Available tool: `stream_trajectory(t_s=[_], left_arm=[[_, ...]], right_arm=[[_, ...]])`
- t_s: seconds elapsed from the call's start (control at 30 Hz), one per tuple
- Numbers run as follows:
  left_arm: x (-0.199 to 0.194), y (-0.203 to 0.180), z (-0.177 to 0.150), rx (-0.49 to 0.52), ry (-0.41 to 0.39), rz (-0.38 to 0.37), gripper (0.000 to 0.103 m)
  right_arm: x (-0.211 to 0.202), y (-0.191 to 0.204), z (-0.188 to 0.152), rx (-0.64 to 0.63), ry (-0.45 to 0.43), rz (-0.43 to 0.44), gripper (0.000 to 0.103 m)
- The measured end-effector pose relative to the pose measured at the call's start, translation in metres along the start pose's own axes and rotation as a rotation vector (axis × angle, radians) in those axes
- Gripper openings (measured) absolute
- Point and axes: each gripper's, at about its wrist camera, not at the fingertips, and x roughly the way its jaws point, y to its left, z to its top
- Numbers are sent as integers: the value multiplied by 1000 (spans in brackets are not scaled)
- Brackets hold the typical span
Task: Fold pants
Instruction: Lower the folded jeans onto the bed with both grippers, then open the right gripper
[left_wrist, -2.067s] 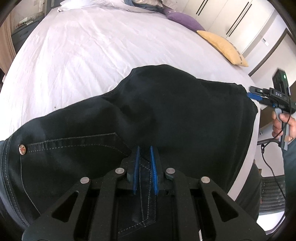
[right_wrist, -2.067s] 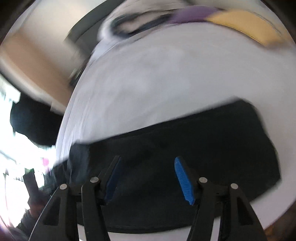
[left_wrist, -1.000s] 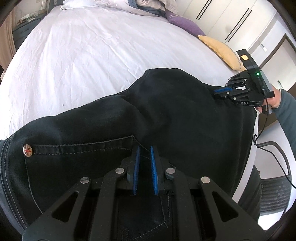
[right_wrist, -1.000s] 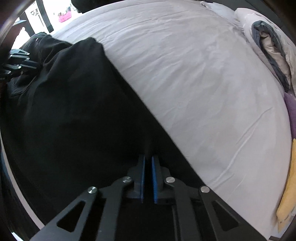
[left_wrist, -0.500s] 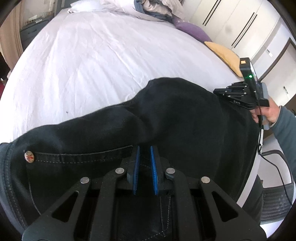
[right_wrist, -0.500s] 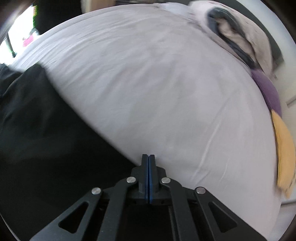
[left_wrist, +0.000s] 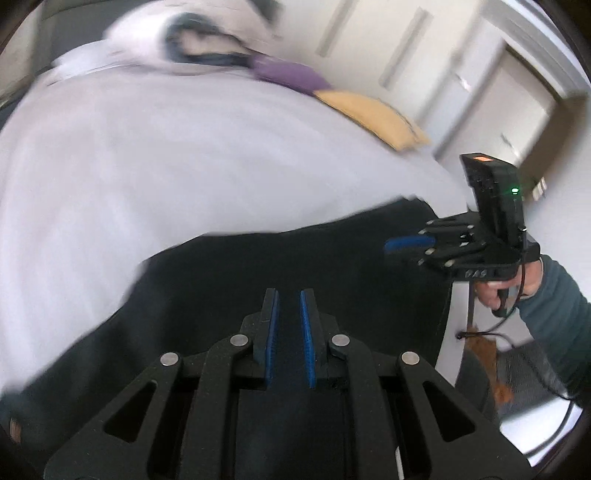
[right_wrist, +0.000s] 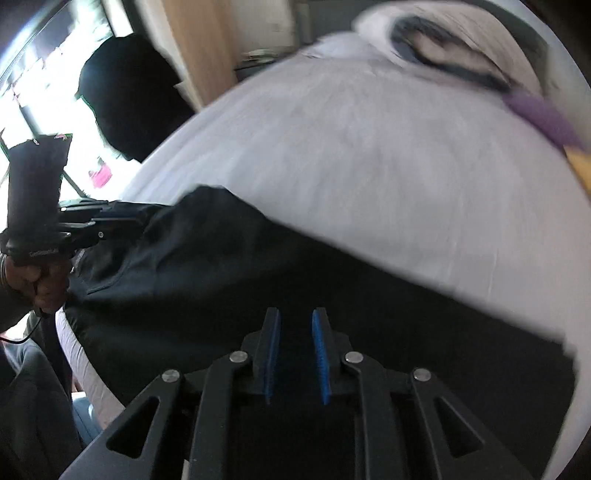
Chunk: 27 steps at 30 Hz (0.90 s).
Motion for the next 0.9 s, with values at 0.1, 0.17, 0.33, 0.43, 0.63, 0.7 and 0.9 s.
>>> stream_trajectory(t_s=[0.1, 0.17, 0.33, 0.43, 0.63, 0.7, 0.9], left_arm=[[64, -5, 20, 53, 167, 65, 11], [91, 0, 24, 70, 210, 109, 11], [110, 7, 34, 79, 142, 187, 11], [115, 6, 34, 80, 110, 219, 11], [82, -17, 33, 93, 43, 226, 11], [93, -25, 24, 132, 51, 257, 11], [113, -11, 21, 75, 92, 272, 11]], right_arm=[[11, -32, -22, 134, 40, -74, 16], [18, -57, -25, 180, 55, -137, 0], [30, -98, 0, 268, 57, -247, 0], [23, -102, 11, 325, 40, -357, 0], [-53, -73, -44, 431, -164, -175, 43], [-36, -79, -61, 439, -108, -206, 48], [-50, -174, -115, 815, -253, -129, 0]])
